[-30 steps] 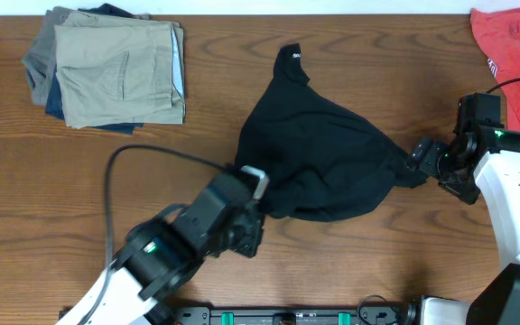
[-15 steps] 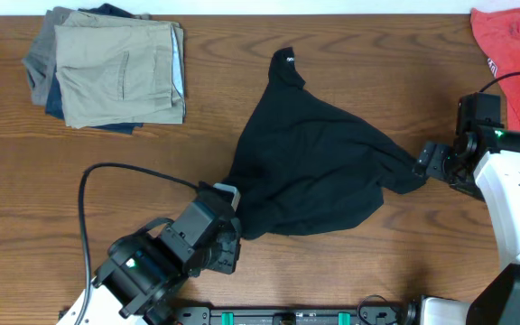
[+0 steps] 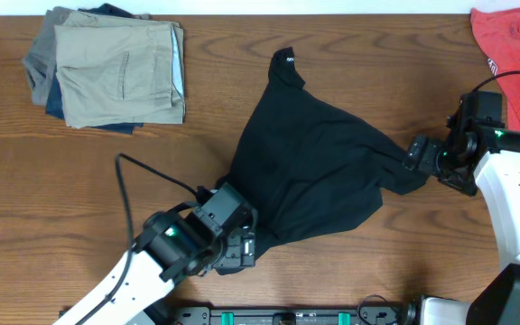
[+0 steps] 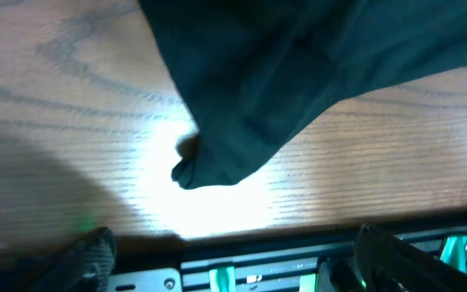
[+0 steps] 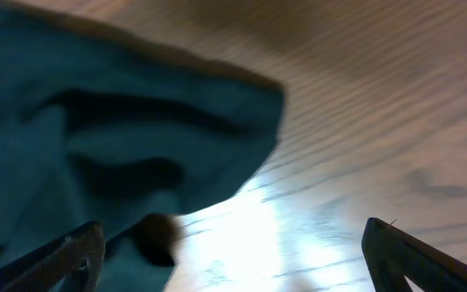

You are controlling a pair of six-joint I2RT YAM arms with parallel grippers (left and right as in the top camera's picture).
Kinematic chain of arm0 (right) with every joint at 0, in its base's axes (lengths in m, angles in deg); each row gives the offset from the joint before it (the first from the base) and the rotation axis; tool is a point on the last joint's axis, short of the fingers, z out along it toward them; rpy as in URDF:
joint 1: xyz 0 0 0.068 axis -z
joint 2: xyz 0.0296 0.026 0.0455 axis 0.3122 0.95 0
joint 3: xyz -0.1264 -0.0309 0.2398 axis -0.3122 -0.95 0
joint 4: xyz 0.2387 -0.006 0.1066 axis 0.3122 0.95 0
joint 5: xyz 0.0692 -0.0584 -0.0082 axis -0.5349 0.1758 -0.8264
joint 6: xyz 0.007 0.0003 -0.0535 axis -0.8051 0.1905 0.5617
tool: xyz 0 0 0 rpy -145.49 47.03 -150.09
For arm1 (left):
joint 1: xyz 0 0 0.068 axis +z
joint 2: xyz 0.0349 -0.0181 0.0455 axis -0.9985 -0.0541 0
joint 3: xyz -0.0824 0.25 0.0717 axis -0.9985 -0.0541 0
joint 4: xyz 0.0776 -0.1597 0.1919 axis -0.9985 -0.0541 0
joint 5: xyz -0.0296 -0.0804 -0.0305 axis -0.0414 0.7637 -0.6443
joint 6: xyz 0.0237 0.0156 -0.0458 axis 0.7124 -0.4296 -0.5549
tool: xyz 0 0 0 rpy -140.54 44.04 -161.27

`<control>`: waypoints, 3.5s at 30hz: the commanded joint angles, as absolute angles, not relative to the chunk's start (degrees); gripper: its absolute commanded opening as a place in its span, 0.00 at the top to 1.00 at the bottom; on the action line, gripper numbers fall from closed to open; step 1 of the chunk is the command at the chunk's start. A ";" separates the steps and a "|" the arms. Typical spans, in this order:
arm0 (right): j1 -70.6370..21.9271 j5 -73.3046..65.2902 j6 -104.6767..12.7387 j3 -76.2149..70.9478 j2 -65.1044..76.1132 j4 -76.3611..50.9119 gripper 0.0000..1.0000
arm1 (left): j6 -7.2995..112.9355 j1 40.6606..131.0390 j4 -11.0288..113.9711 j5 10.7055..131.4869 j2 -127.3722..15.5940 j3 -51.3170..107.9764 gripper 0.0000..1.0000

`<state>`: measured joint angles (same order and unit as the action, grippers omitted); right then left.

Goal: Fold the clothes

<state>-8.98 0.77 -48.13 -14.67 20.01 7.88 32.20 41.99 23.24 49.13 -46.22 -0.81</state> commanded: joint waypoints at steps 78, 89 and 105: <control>-8.89 -6.73 -46.36 -31.93 20.36 -6.51 0.01 | 35.39 41.23 31.70 36.74 -78.00 7.81 0.76; -8.89 -6.75 -46.36 -31.93 20.36 -6.38 0.01 | 32.76 41.14 32.93 44.85 -76.95 8.05 0.59; -8.89 -6.75 -46.36 -31.95 20.36 -6.31 0.01 | 23.74 36.68 38.02 45.81 -82.50 7.94 0.50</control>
<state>-8.98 -6.51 -46.84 -31.91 20.14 -6.33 25.66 36.60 38.17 46.51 -80.34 7.22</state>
